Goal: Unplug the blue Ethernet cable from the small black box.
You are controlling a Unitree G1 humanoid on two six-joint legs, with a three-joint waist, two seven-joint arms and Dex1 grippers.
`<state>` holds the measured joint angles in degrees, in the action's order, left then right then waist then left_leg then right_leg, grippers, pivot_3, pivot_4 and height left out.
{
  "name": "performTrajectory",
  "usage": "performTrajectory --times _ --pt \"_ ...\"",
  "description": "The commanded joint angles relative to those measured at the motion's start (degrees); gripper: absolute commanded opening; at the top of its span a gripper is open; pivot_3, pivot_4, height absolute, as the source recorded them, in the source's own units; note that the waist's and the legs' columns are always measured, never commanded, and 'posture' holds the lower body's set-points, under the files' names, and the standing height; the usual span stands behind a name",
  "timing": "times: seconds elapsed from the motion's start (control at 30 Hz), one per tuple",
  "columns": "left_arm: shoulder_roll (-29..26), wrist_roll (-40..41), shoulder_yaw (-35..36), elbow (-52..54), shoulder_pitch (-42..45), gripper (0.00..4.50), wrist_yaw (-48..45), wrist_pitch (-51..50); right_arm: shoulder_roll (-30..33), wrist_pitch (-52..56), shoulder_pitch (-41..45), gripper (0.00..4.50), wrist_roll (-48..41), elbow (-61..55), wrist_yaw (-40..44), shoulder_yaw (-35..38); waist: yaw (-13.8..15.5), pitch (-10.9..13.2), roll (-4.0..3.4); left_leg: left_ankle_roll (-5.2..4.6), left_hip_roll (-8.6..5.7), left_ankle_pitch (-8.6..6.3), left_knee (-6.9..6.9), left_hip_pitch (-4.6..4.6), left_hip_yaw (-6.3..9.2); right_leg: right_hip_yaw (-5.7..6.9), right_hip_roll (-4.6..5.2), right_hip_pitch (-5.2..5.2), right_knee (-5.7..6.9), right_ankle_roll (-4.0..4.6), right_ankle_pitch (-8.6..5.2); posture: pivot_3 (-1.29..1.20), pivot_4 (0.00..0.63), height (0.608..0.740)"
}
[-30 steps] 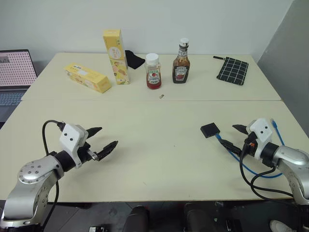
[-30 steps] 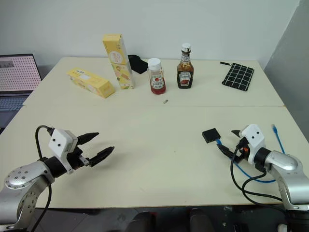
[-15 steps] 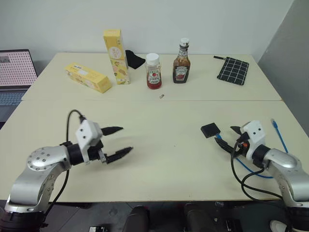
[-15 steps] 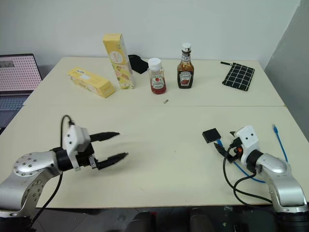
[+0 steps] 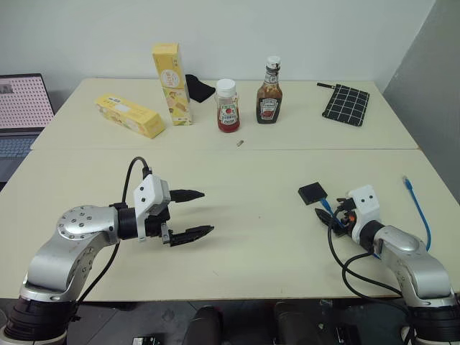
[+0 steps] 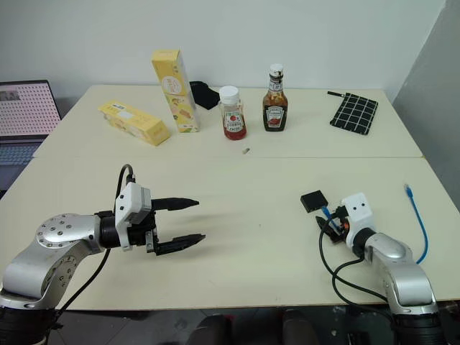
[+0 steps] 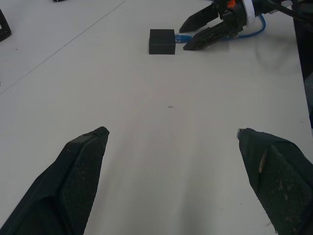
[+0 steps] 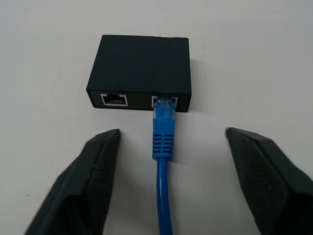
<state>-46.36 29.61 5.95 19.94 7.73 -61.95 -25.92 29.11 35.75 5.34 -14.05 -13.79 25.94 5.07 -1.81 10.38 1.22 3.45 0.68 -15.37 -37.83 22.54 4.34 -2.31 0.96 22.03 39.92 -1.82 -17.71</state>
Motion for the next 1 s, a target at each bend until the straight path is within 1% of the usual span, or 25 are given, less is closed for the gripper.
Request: performTrajectory --times 0.03,0.1,0.13,0.17,0.3,0.37,0.47,0.6,0.73,0.77,0.87,0.93,1.0 --pt "0.00 1.75 0.76 2.29 0.13 4.50 0.14 -0.19 1.57 0.03 0.94 2.65 1.89 -0.59 -0.02 -1.09 -0.01 0.00 0.00 0.00 0.00 0.00 0.00 0.00 0.00 0.00 0.00 0.00 0.00 0.00 0.00 0.00 0.150 0.740" --pt "0.41 2.03 0.98 2.36 0.09 4.50 0.64 -0.20 1.90 0.03 1.21 2.09 2.27 -0.51 -0.02 -1.55 -0.01 0.00 0.00 0.00 0.00 0.00 0.00 0.00 0.00 0.00 0.00 0.00 0.00 0.00 0.00 0.00 0.150 0.740" --pt "0.64 2.23 1.08 2.46 0.05 4.50 0.93 -0.25 1.95 0.07 1.25 1.94 2.26 -0.47 -0.03 -1.58 0.00 0.00 0.00 0.00 0.00 0.00 -0.01 0.00 0.00 0.00 0.00 0.00 0.00 0.00 0.00 0.00 0.150 0.740" --pt "1.04 2.64 1.28 2.49 0.08 4.50 1.27 -0.40 2.26 0.10 1.49 1.55 2.60 -0.35 0.01 -1.81 0.00 0.00 0.00 0.00 0.00 0.00 -0.01 0.00 0.00 0.00 0.00 -0.01 0.00 0.00 0.00 0.00 0.150 0.740" --pt "1.69 3.61 1.77 2.46 0.01 4.50 2.09 -0.84 3.76 -0.29 2.42 0.49 3.40 -0.13 0.99 -2.60 0.02 0.00 0.01 0.00 0.00 0.00 -0.03 0.00 0.00 0.00 0.03 -0.01 0.00 0.00 0.00 0.00 0.150 0.740" --pt "1.54 3.42 1.72 2.25 -0.13 4.50 2.13 -0.84 5.20 -1.52 3.32 0.15 4.18 -0.41 2.31 -3.55 0.03 0.00 0.00 0.00 -0.01 0.00 -0.02 0.00 0.00 0.00 0.03 -0.01 0.00 0.00 0.00 0.00 0.150 0.740" --pt "1.52 4.15 2.02 1.75 0.03 4.50 2.35 -1.81 7.34 -4.09 5.24 0.15 5.68 -1.23 4.54 -5.47 0.01 0.00 0.00 0.00 -0.01 0.00 -0.02 0.01 -0.01 0.01 0.02 0.00 0.00 0.00 0.00 0.00 0.150 0.740" --pt "2.01 8.66 3.83 -0.70 2.31 4.50 4.00 -7.31 9.76 -15.00 11.12 0.15 9.18 -1.64 10.33 -10.62 -0.18 0.03 -0.03 0.00 -0.01 0.00 -0.02 -0.01 0.00 -0.01 -0.03 0.02 0.02 0.00 0.00 0.00 0.150 0.740" --pt "3.43 16.59 6.55 -2.78 5.26 4.50 6.72 -15.29 10.68 -32.56 17.22 0.15 14.72 1.90 15.81 -16.80 -0.20 0.04 -0.02 0.00 -0.01 0.00 -0.02 0.01 0.01 0.04 -0.15 0.05 0.02 0.00 0.00 0.00 0.150 0.740" --pt "3.60 17.71 6.90 -2.99 5.70 4.50 7.13 -16.60 10.68 -35.34 18.15 0.15 15.47 2.83 16.66 -17.63 -0.19 0.04 -0.01 0.00 0.00 0.00 -0.02 0.03 0.02 0.06 -0.15 0.06 0.01 0.01 0.00 0.00 0.150 0.740" --pt "3.72 23.64 7.65 -3.37 7.07 4.50 7.02 -22.28 10.08 -49.10 23.58 0.15 18.83 7.63 19.46 -21.42 -0.16 0.05 0.00 0.00 0.03 0.00 -0.03 0.06 0.06 0.05 -0.11 0.07 -0.01 0.01 0.00 0.00 0.150 0.740" --pt "3.88 25.94 7.77 -3.50 7.79 4.50 7.42 -24.58 9.33 -54.90 26.48 0.15 19.68 10.58 20.74 -22.74 -0.17 0.06 0.00 0.00 0.04 0.01 -0.06 0.07 0.09 0.03 0.01 0.07 0.01 0.00 0.00 0.00 0.150 0.740" --pt "4.14 26.35 7.26 -3.20 8.19 4.50 8.05 -25.23 8.64 -58.75 28.66 0.15 20.06 13.24 21.63 -23.35 -0.13 0.06 0.00 0.01 0.03 0.01 -0.09 0.06 0.11 0.02 0.04 0.07 0.02 0.00 0.00 0.00 0.150 0.740"
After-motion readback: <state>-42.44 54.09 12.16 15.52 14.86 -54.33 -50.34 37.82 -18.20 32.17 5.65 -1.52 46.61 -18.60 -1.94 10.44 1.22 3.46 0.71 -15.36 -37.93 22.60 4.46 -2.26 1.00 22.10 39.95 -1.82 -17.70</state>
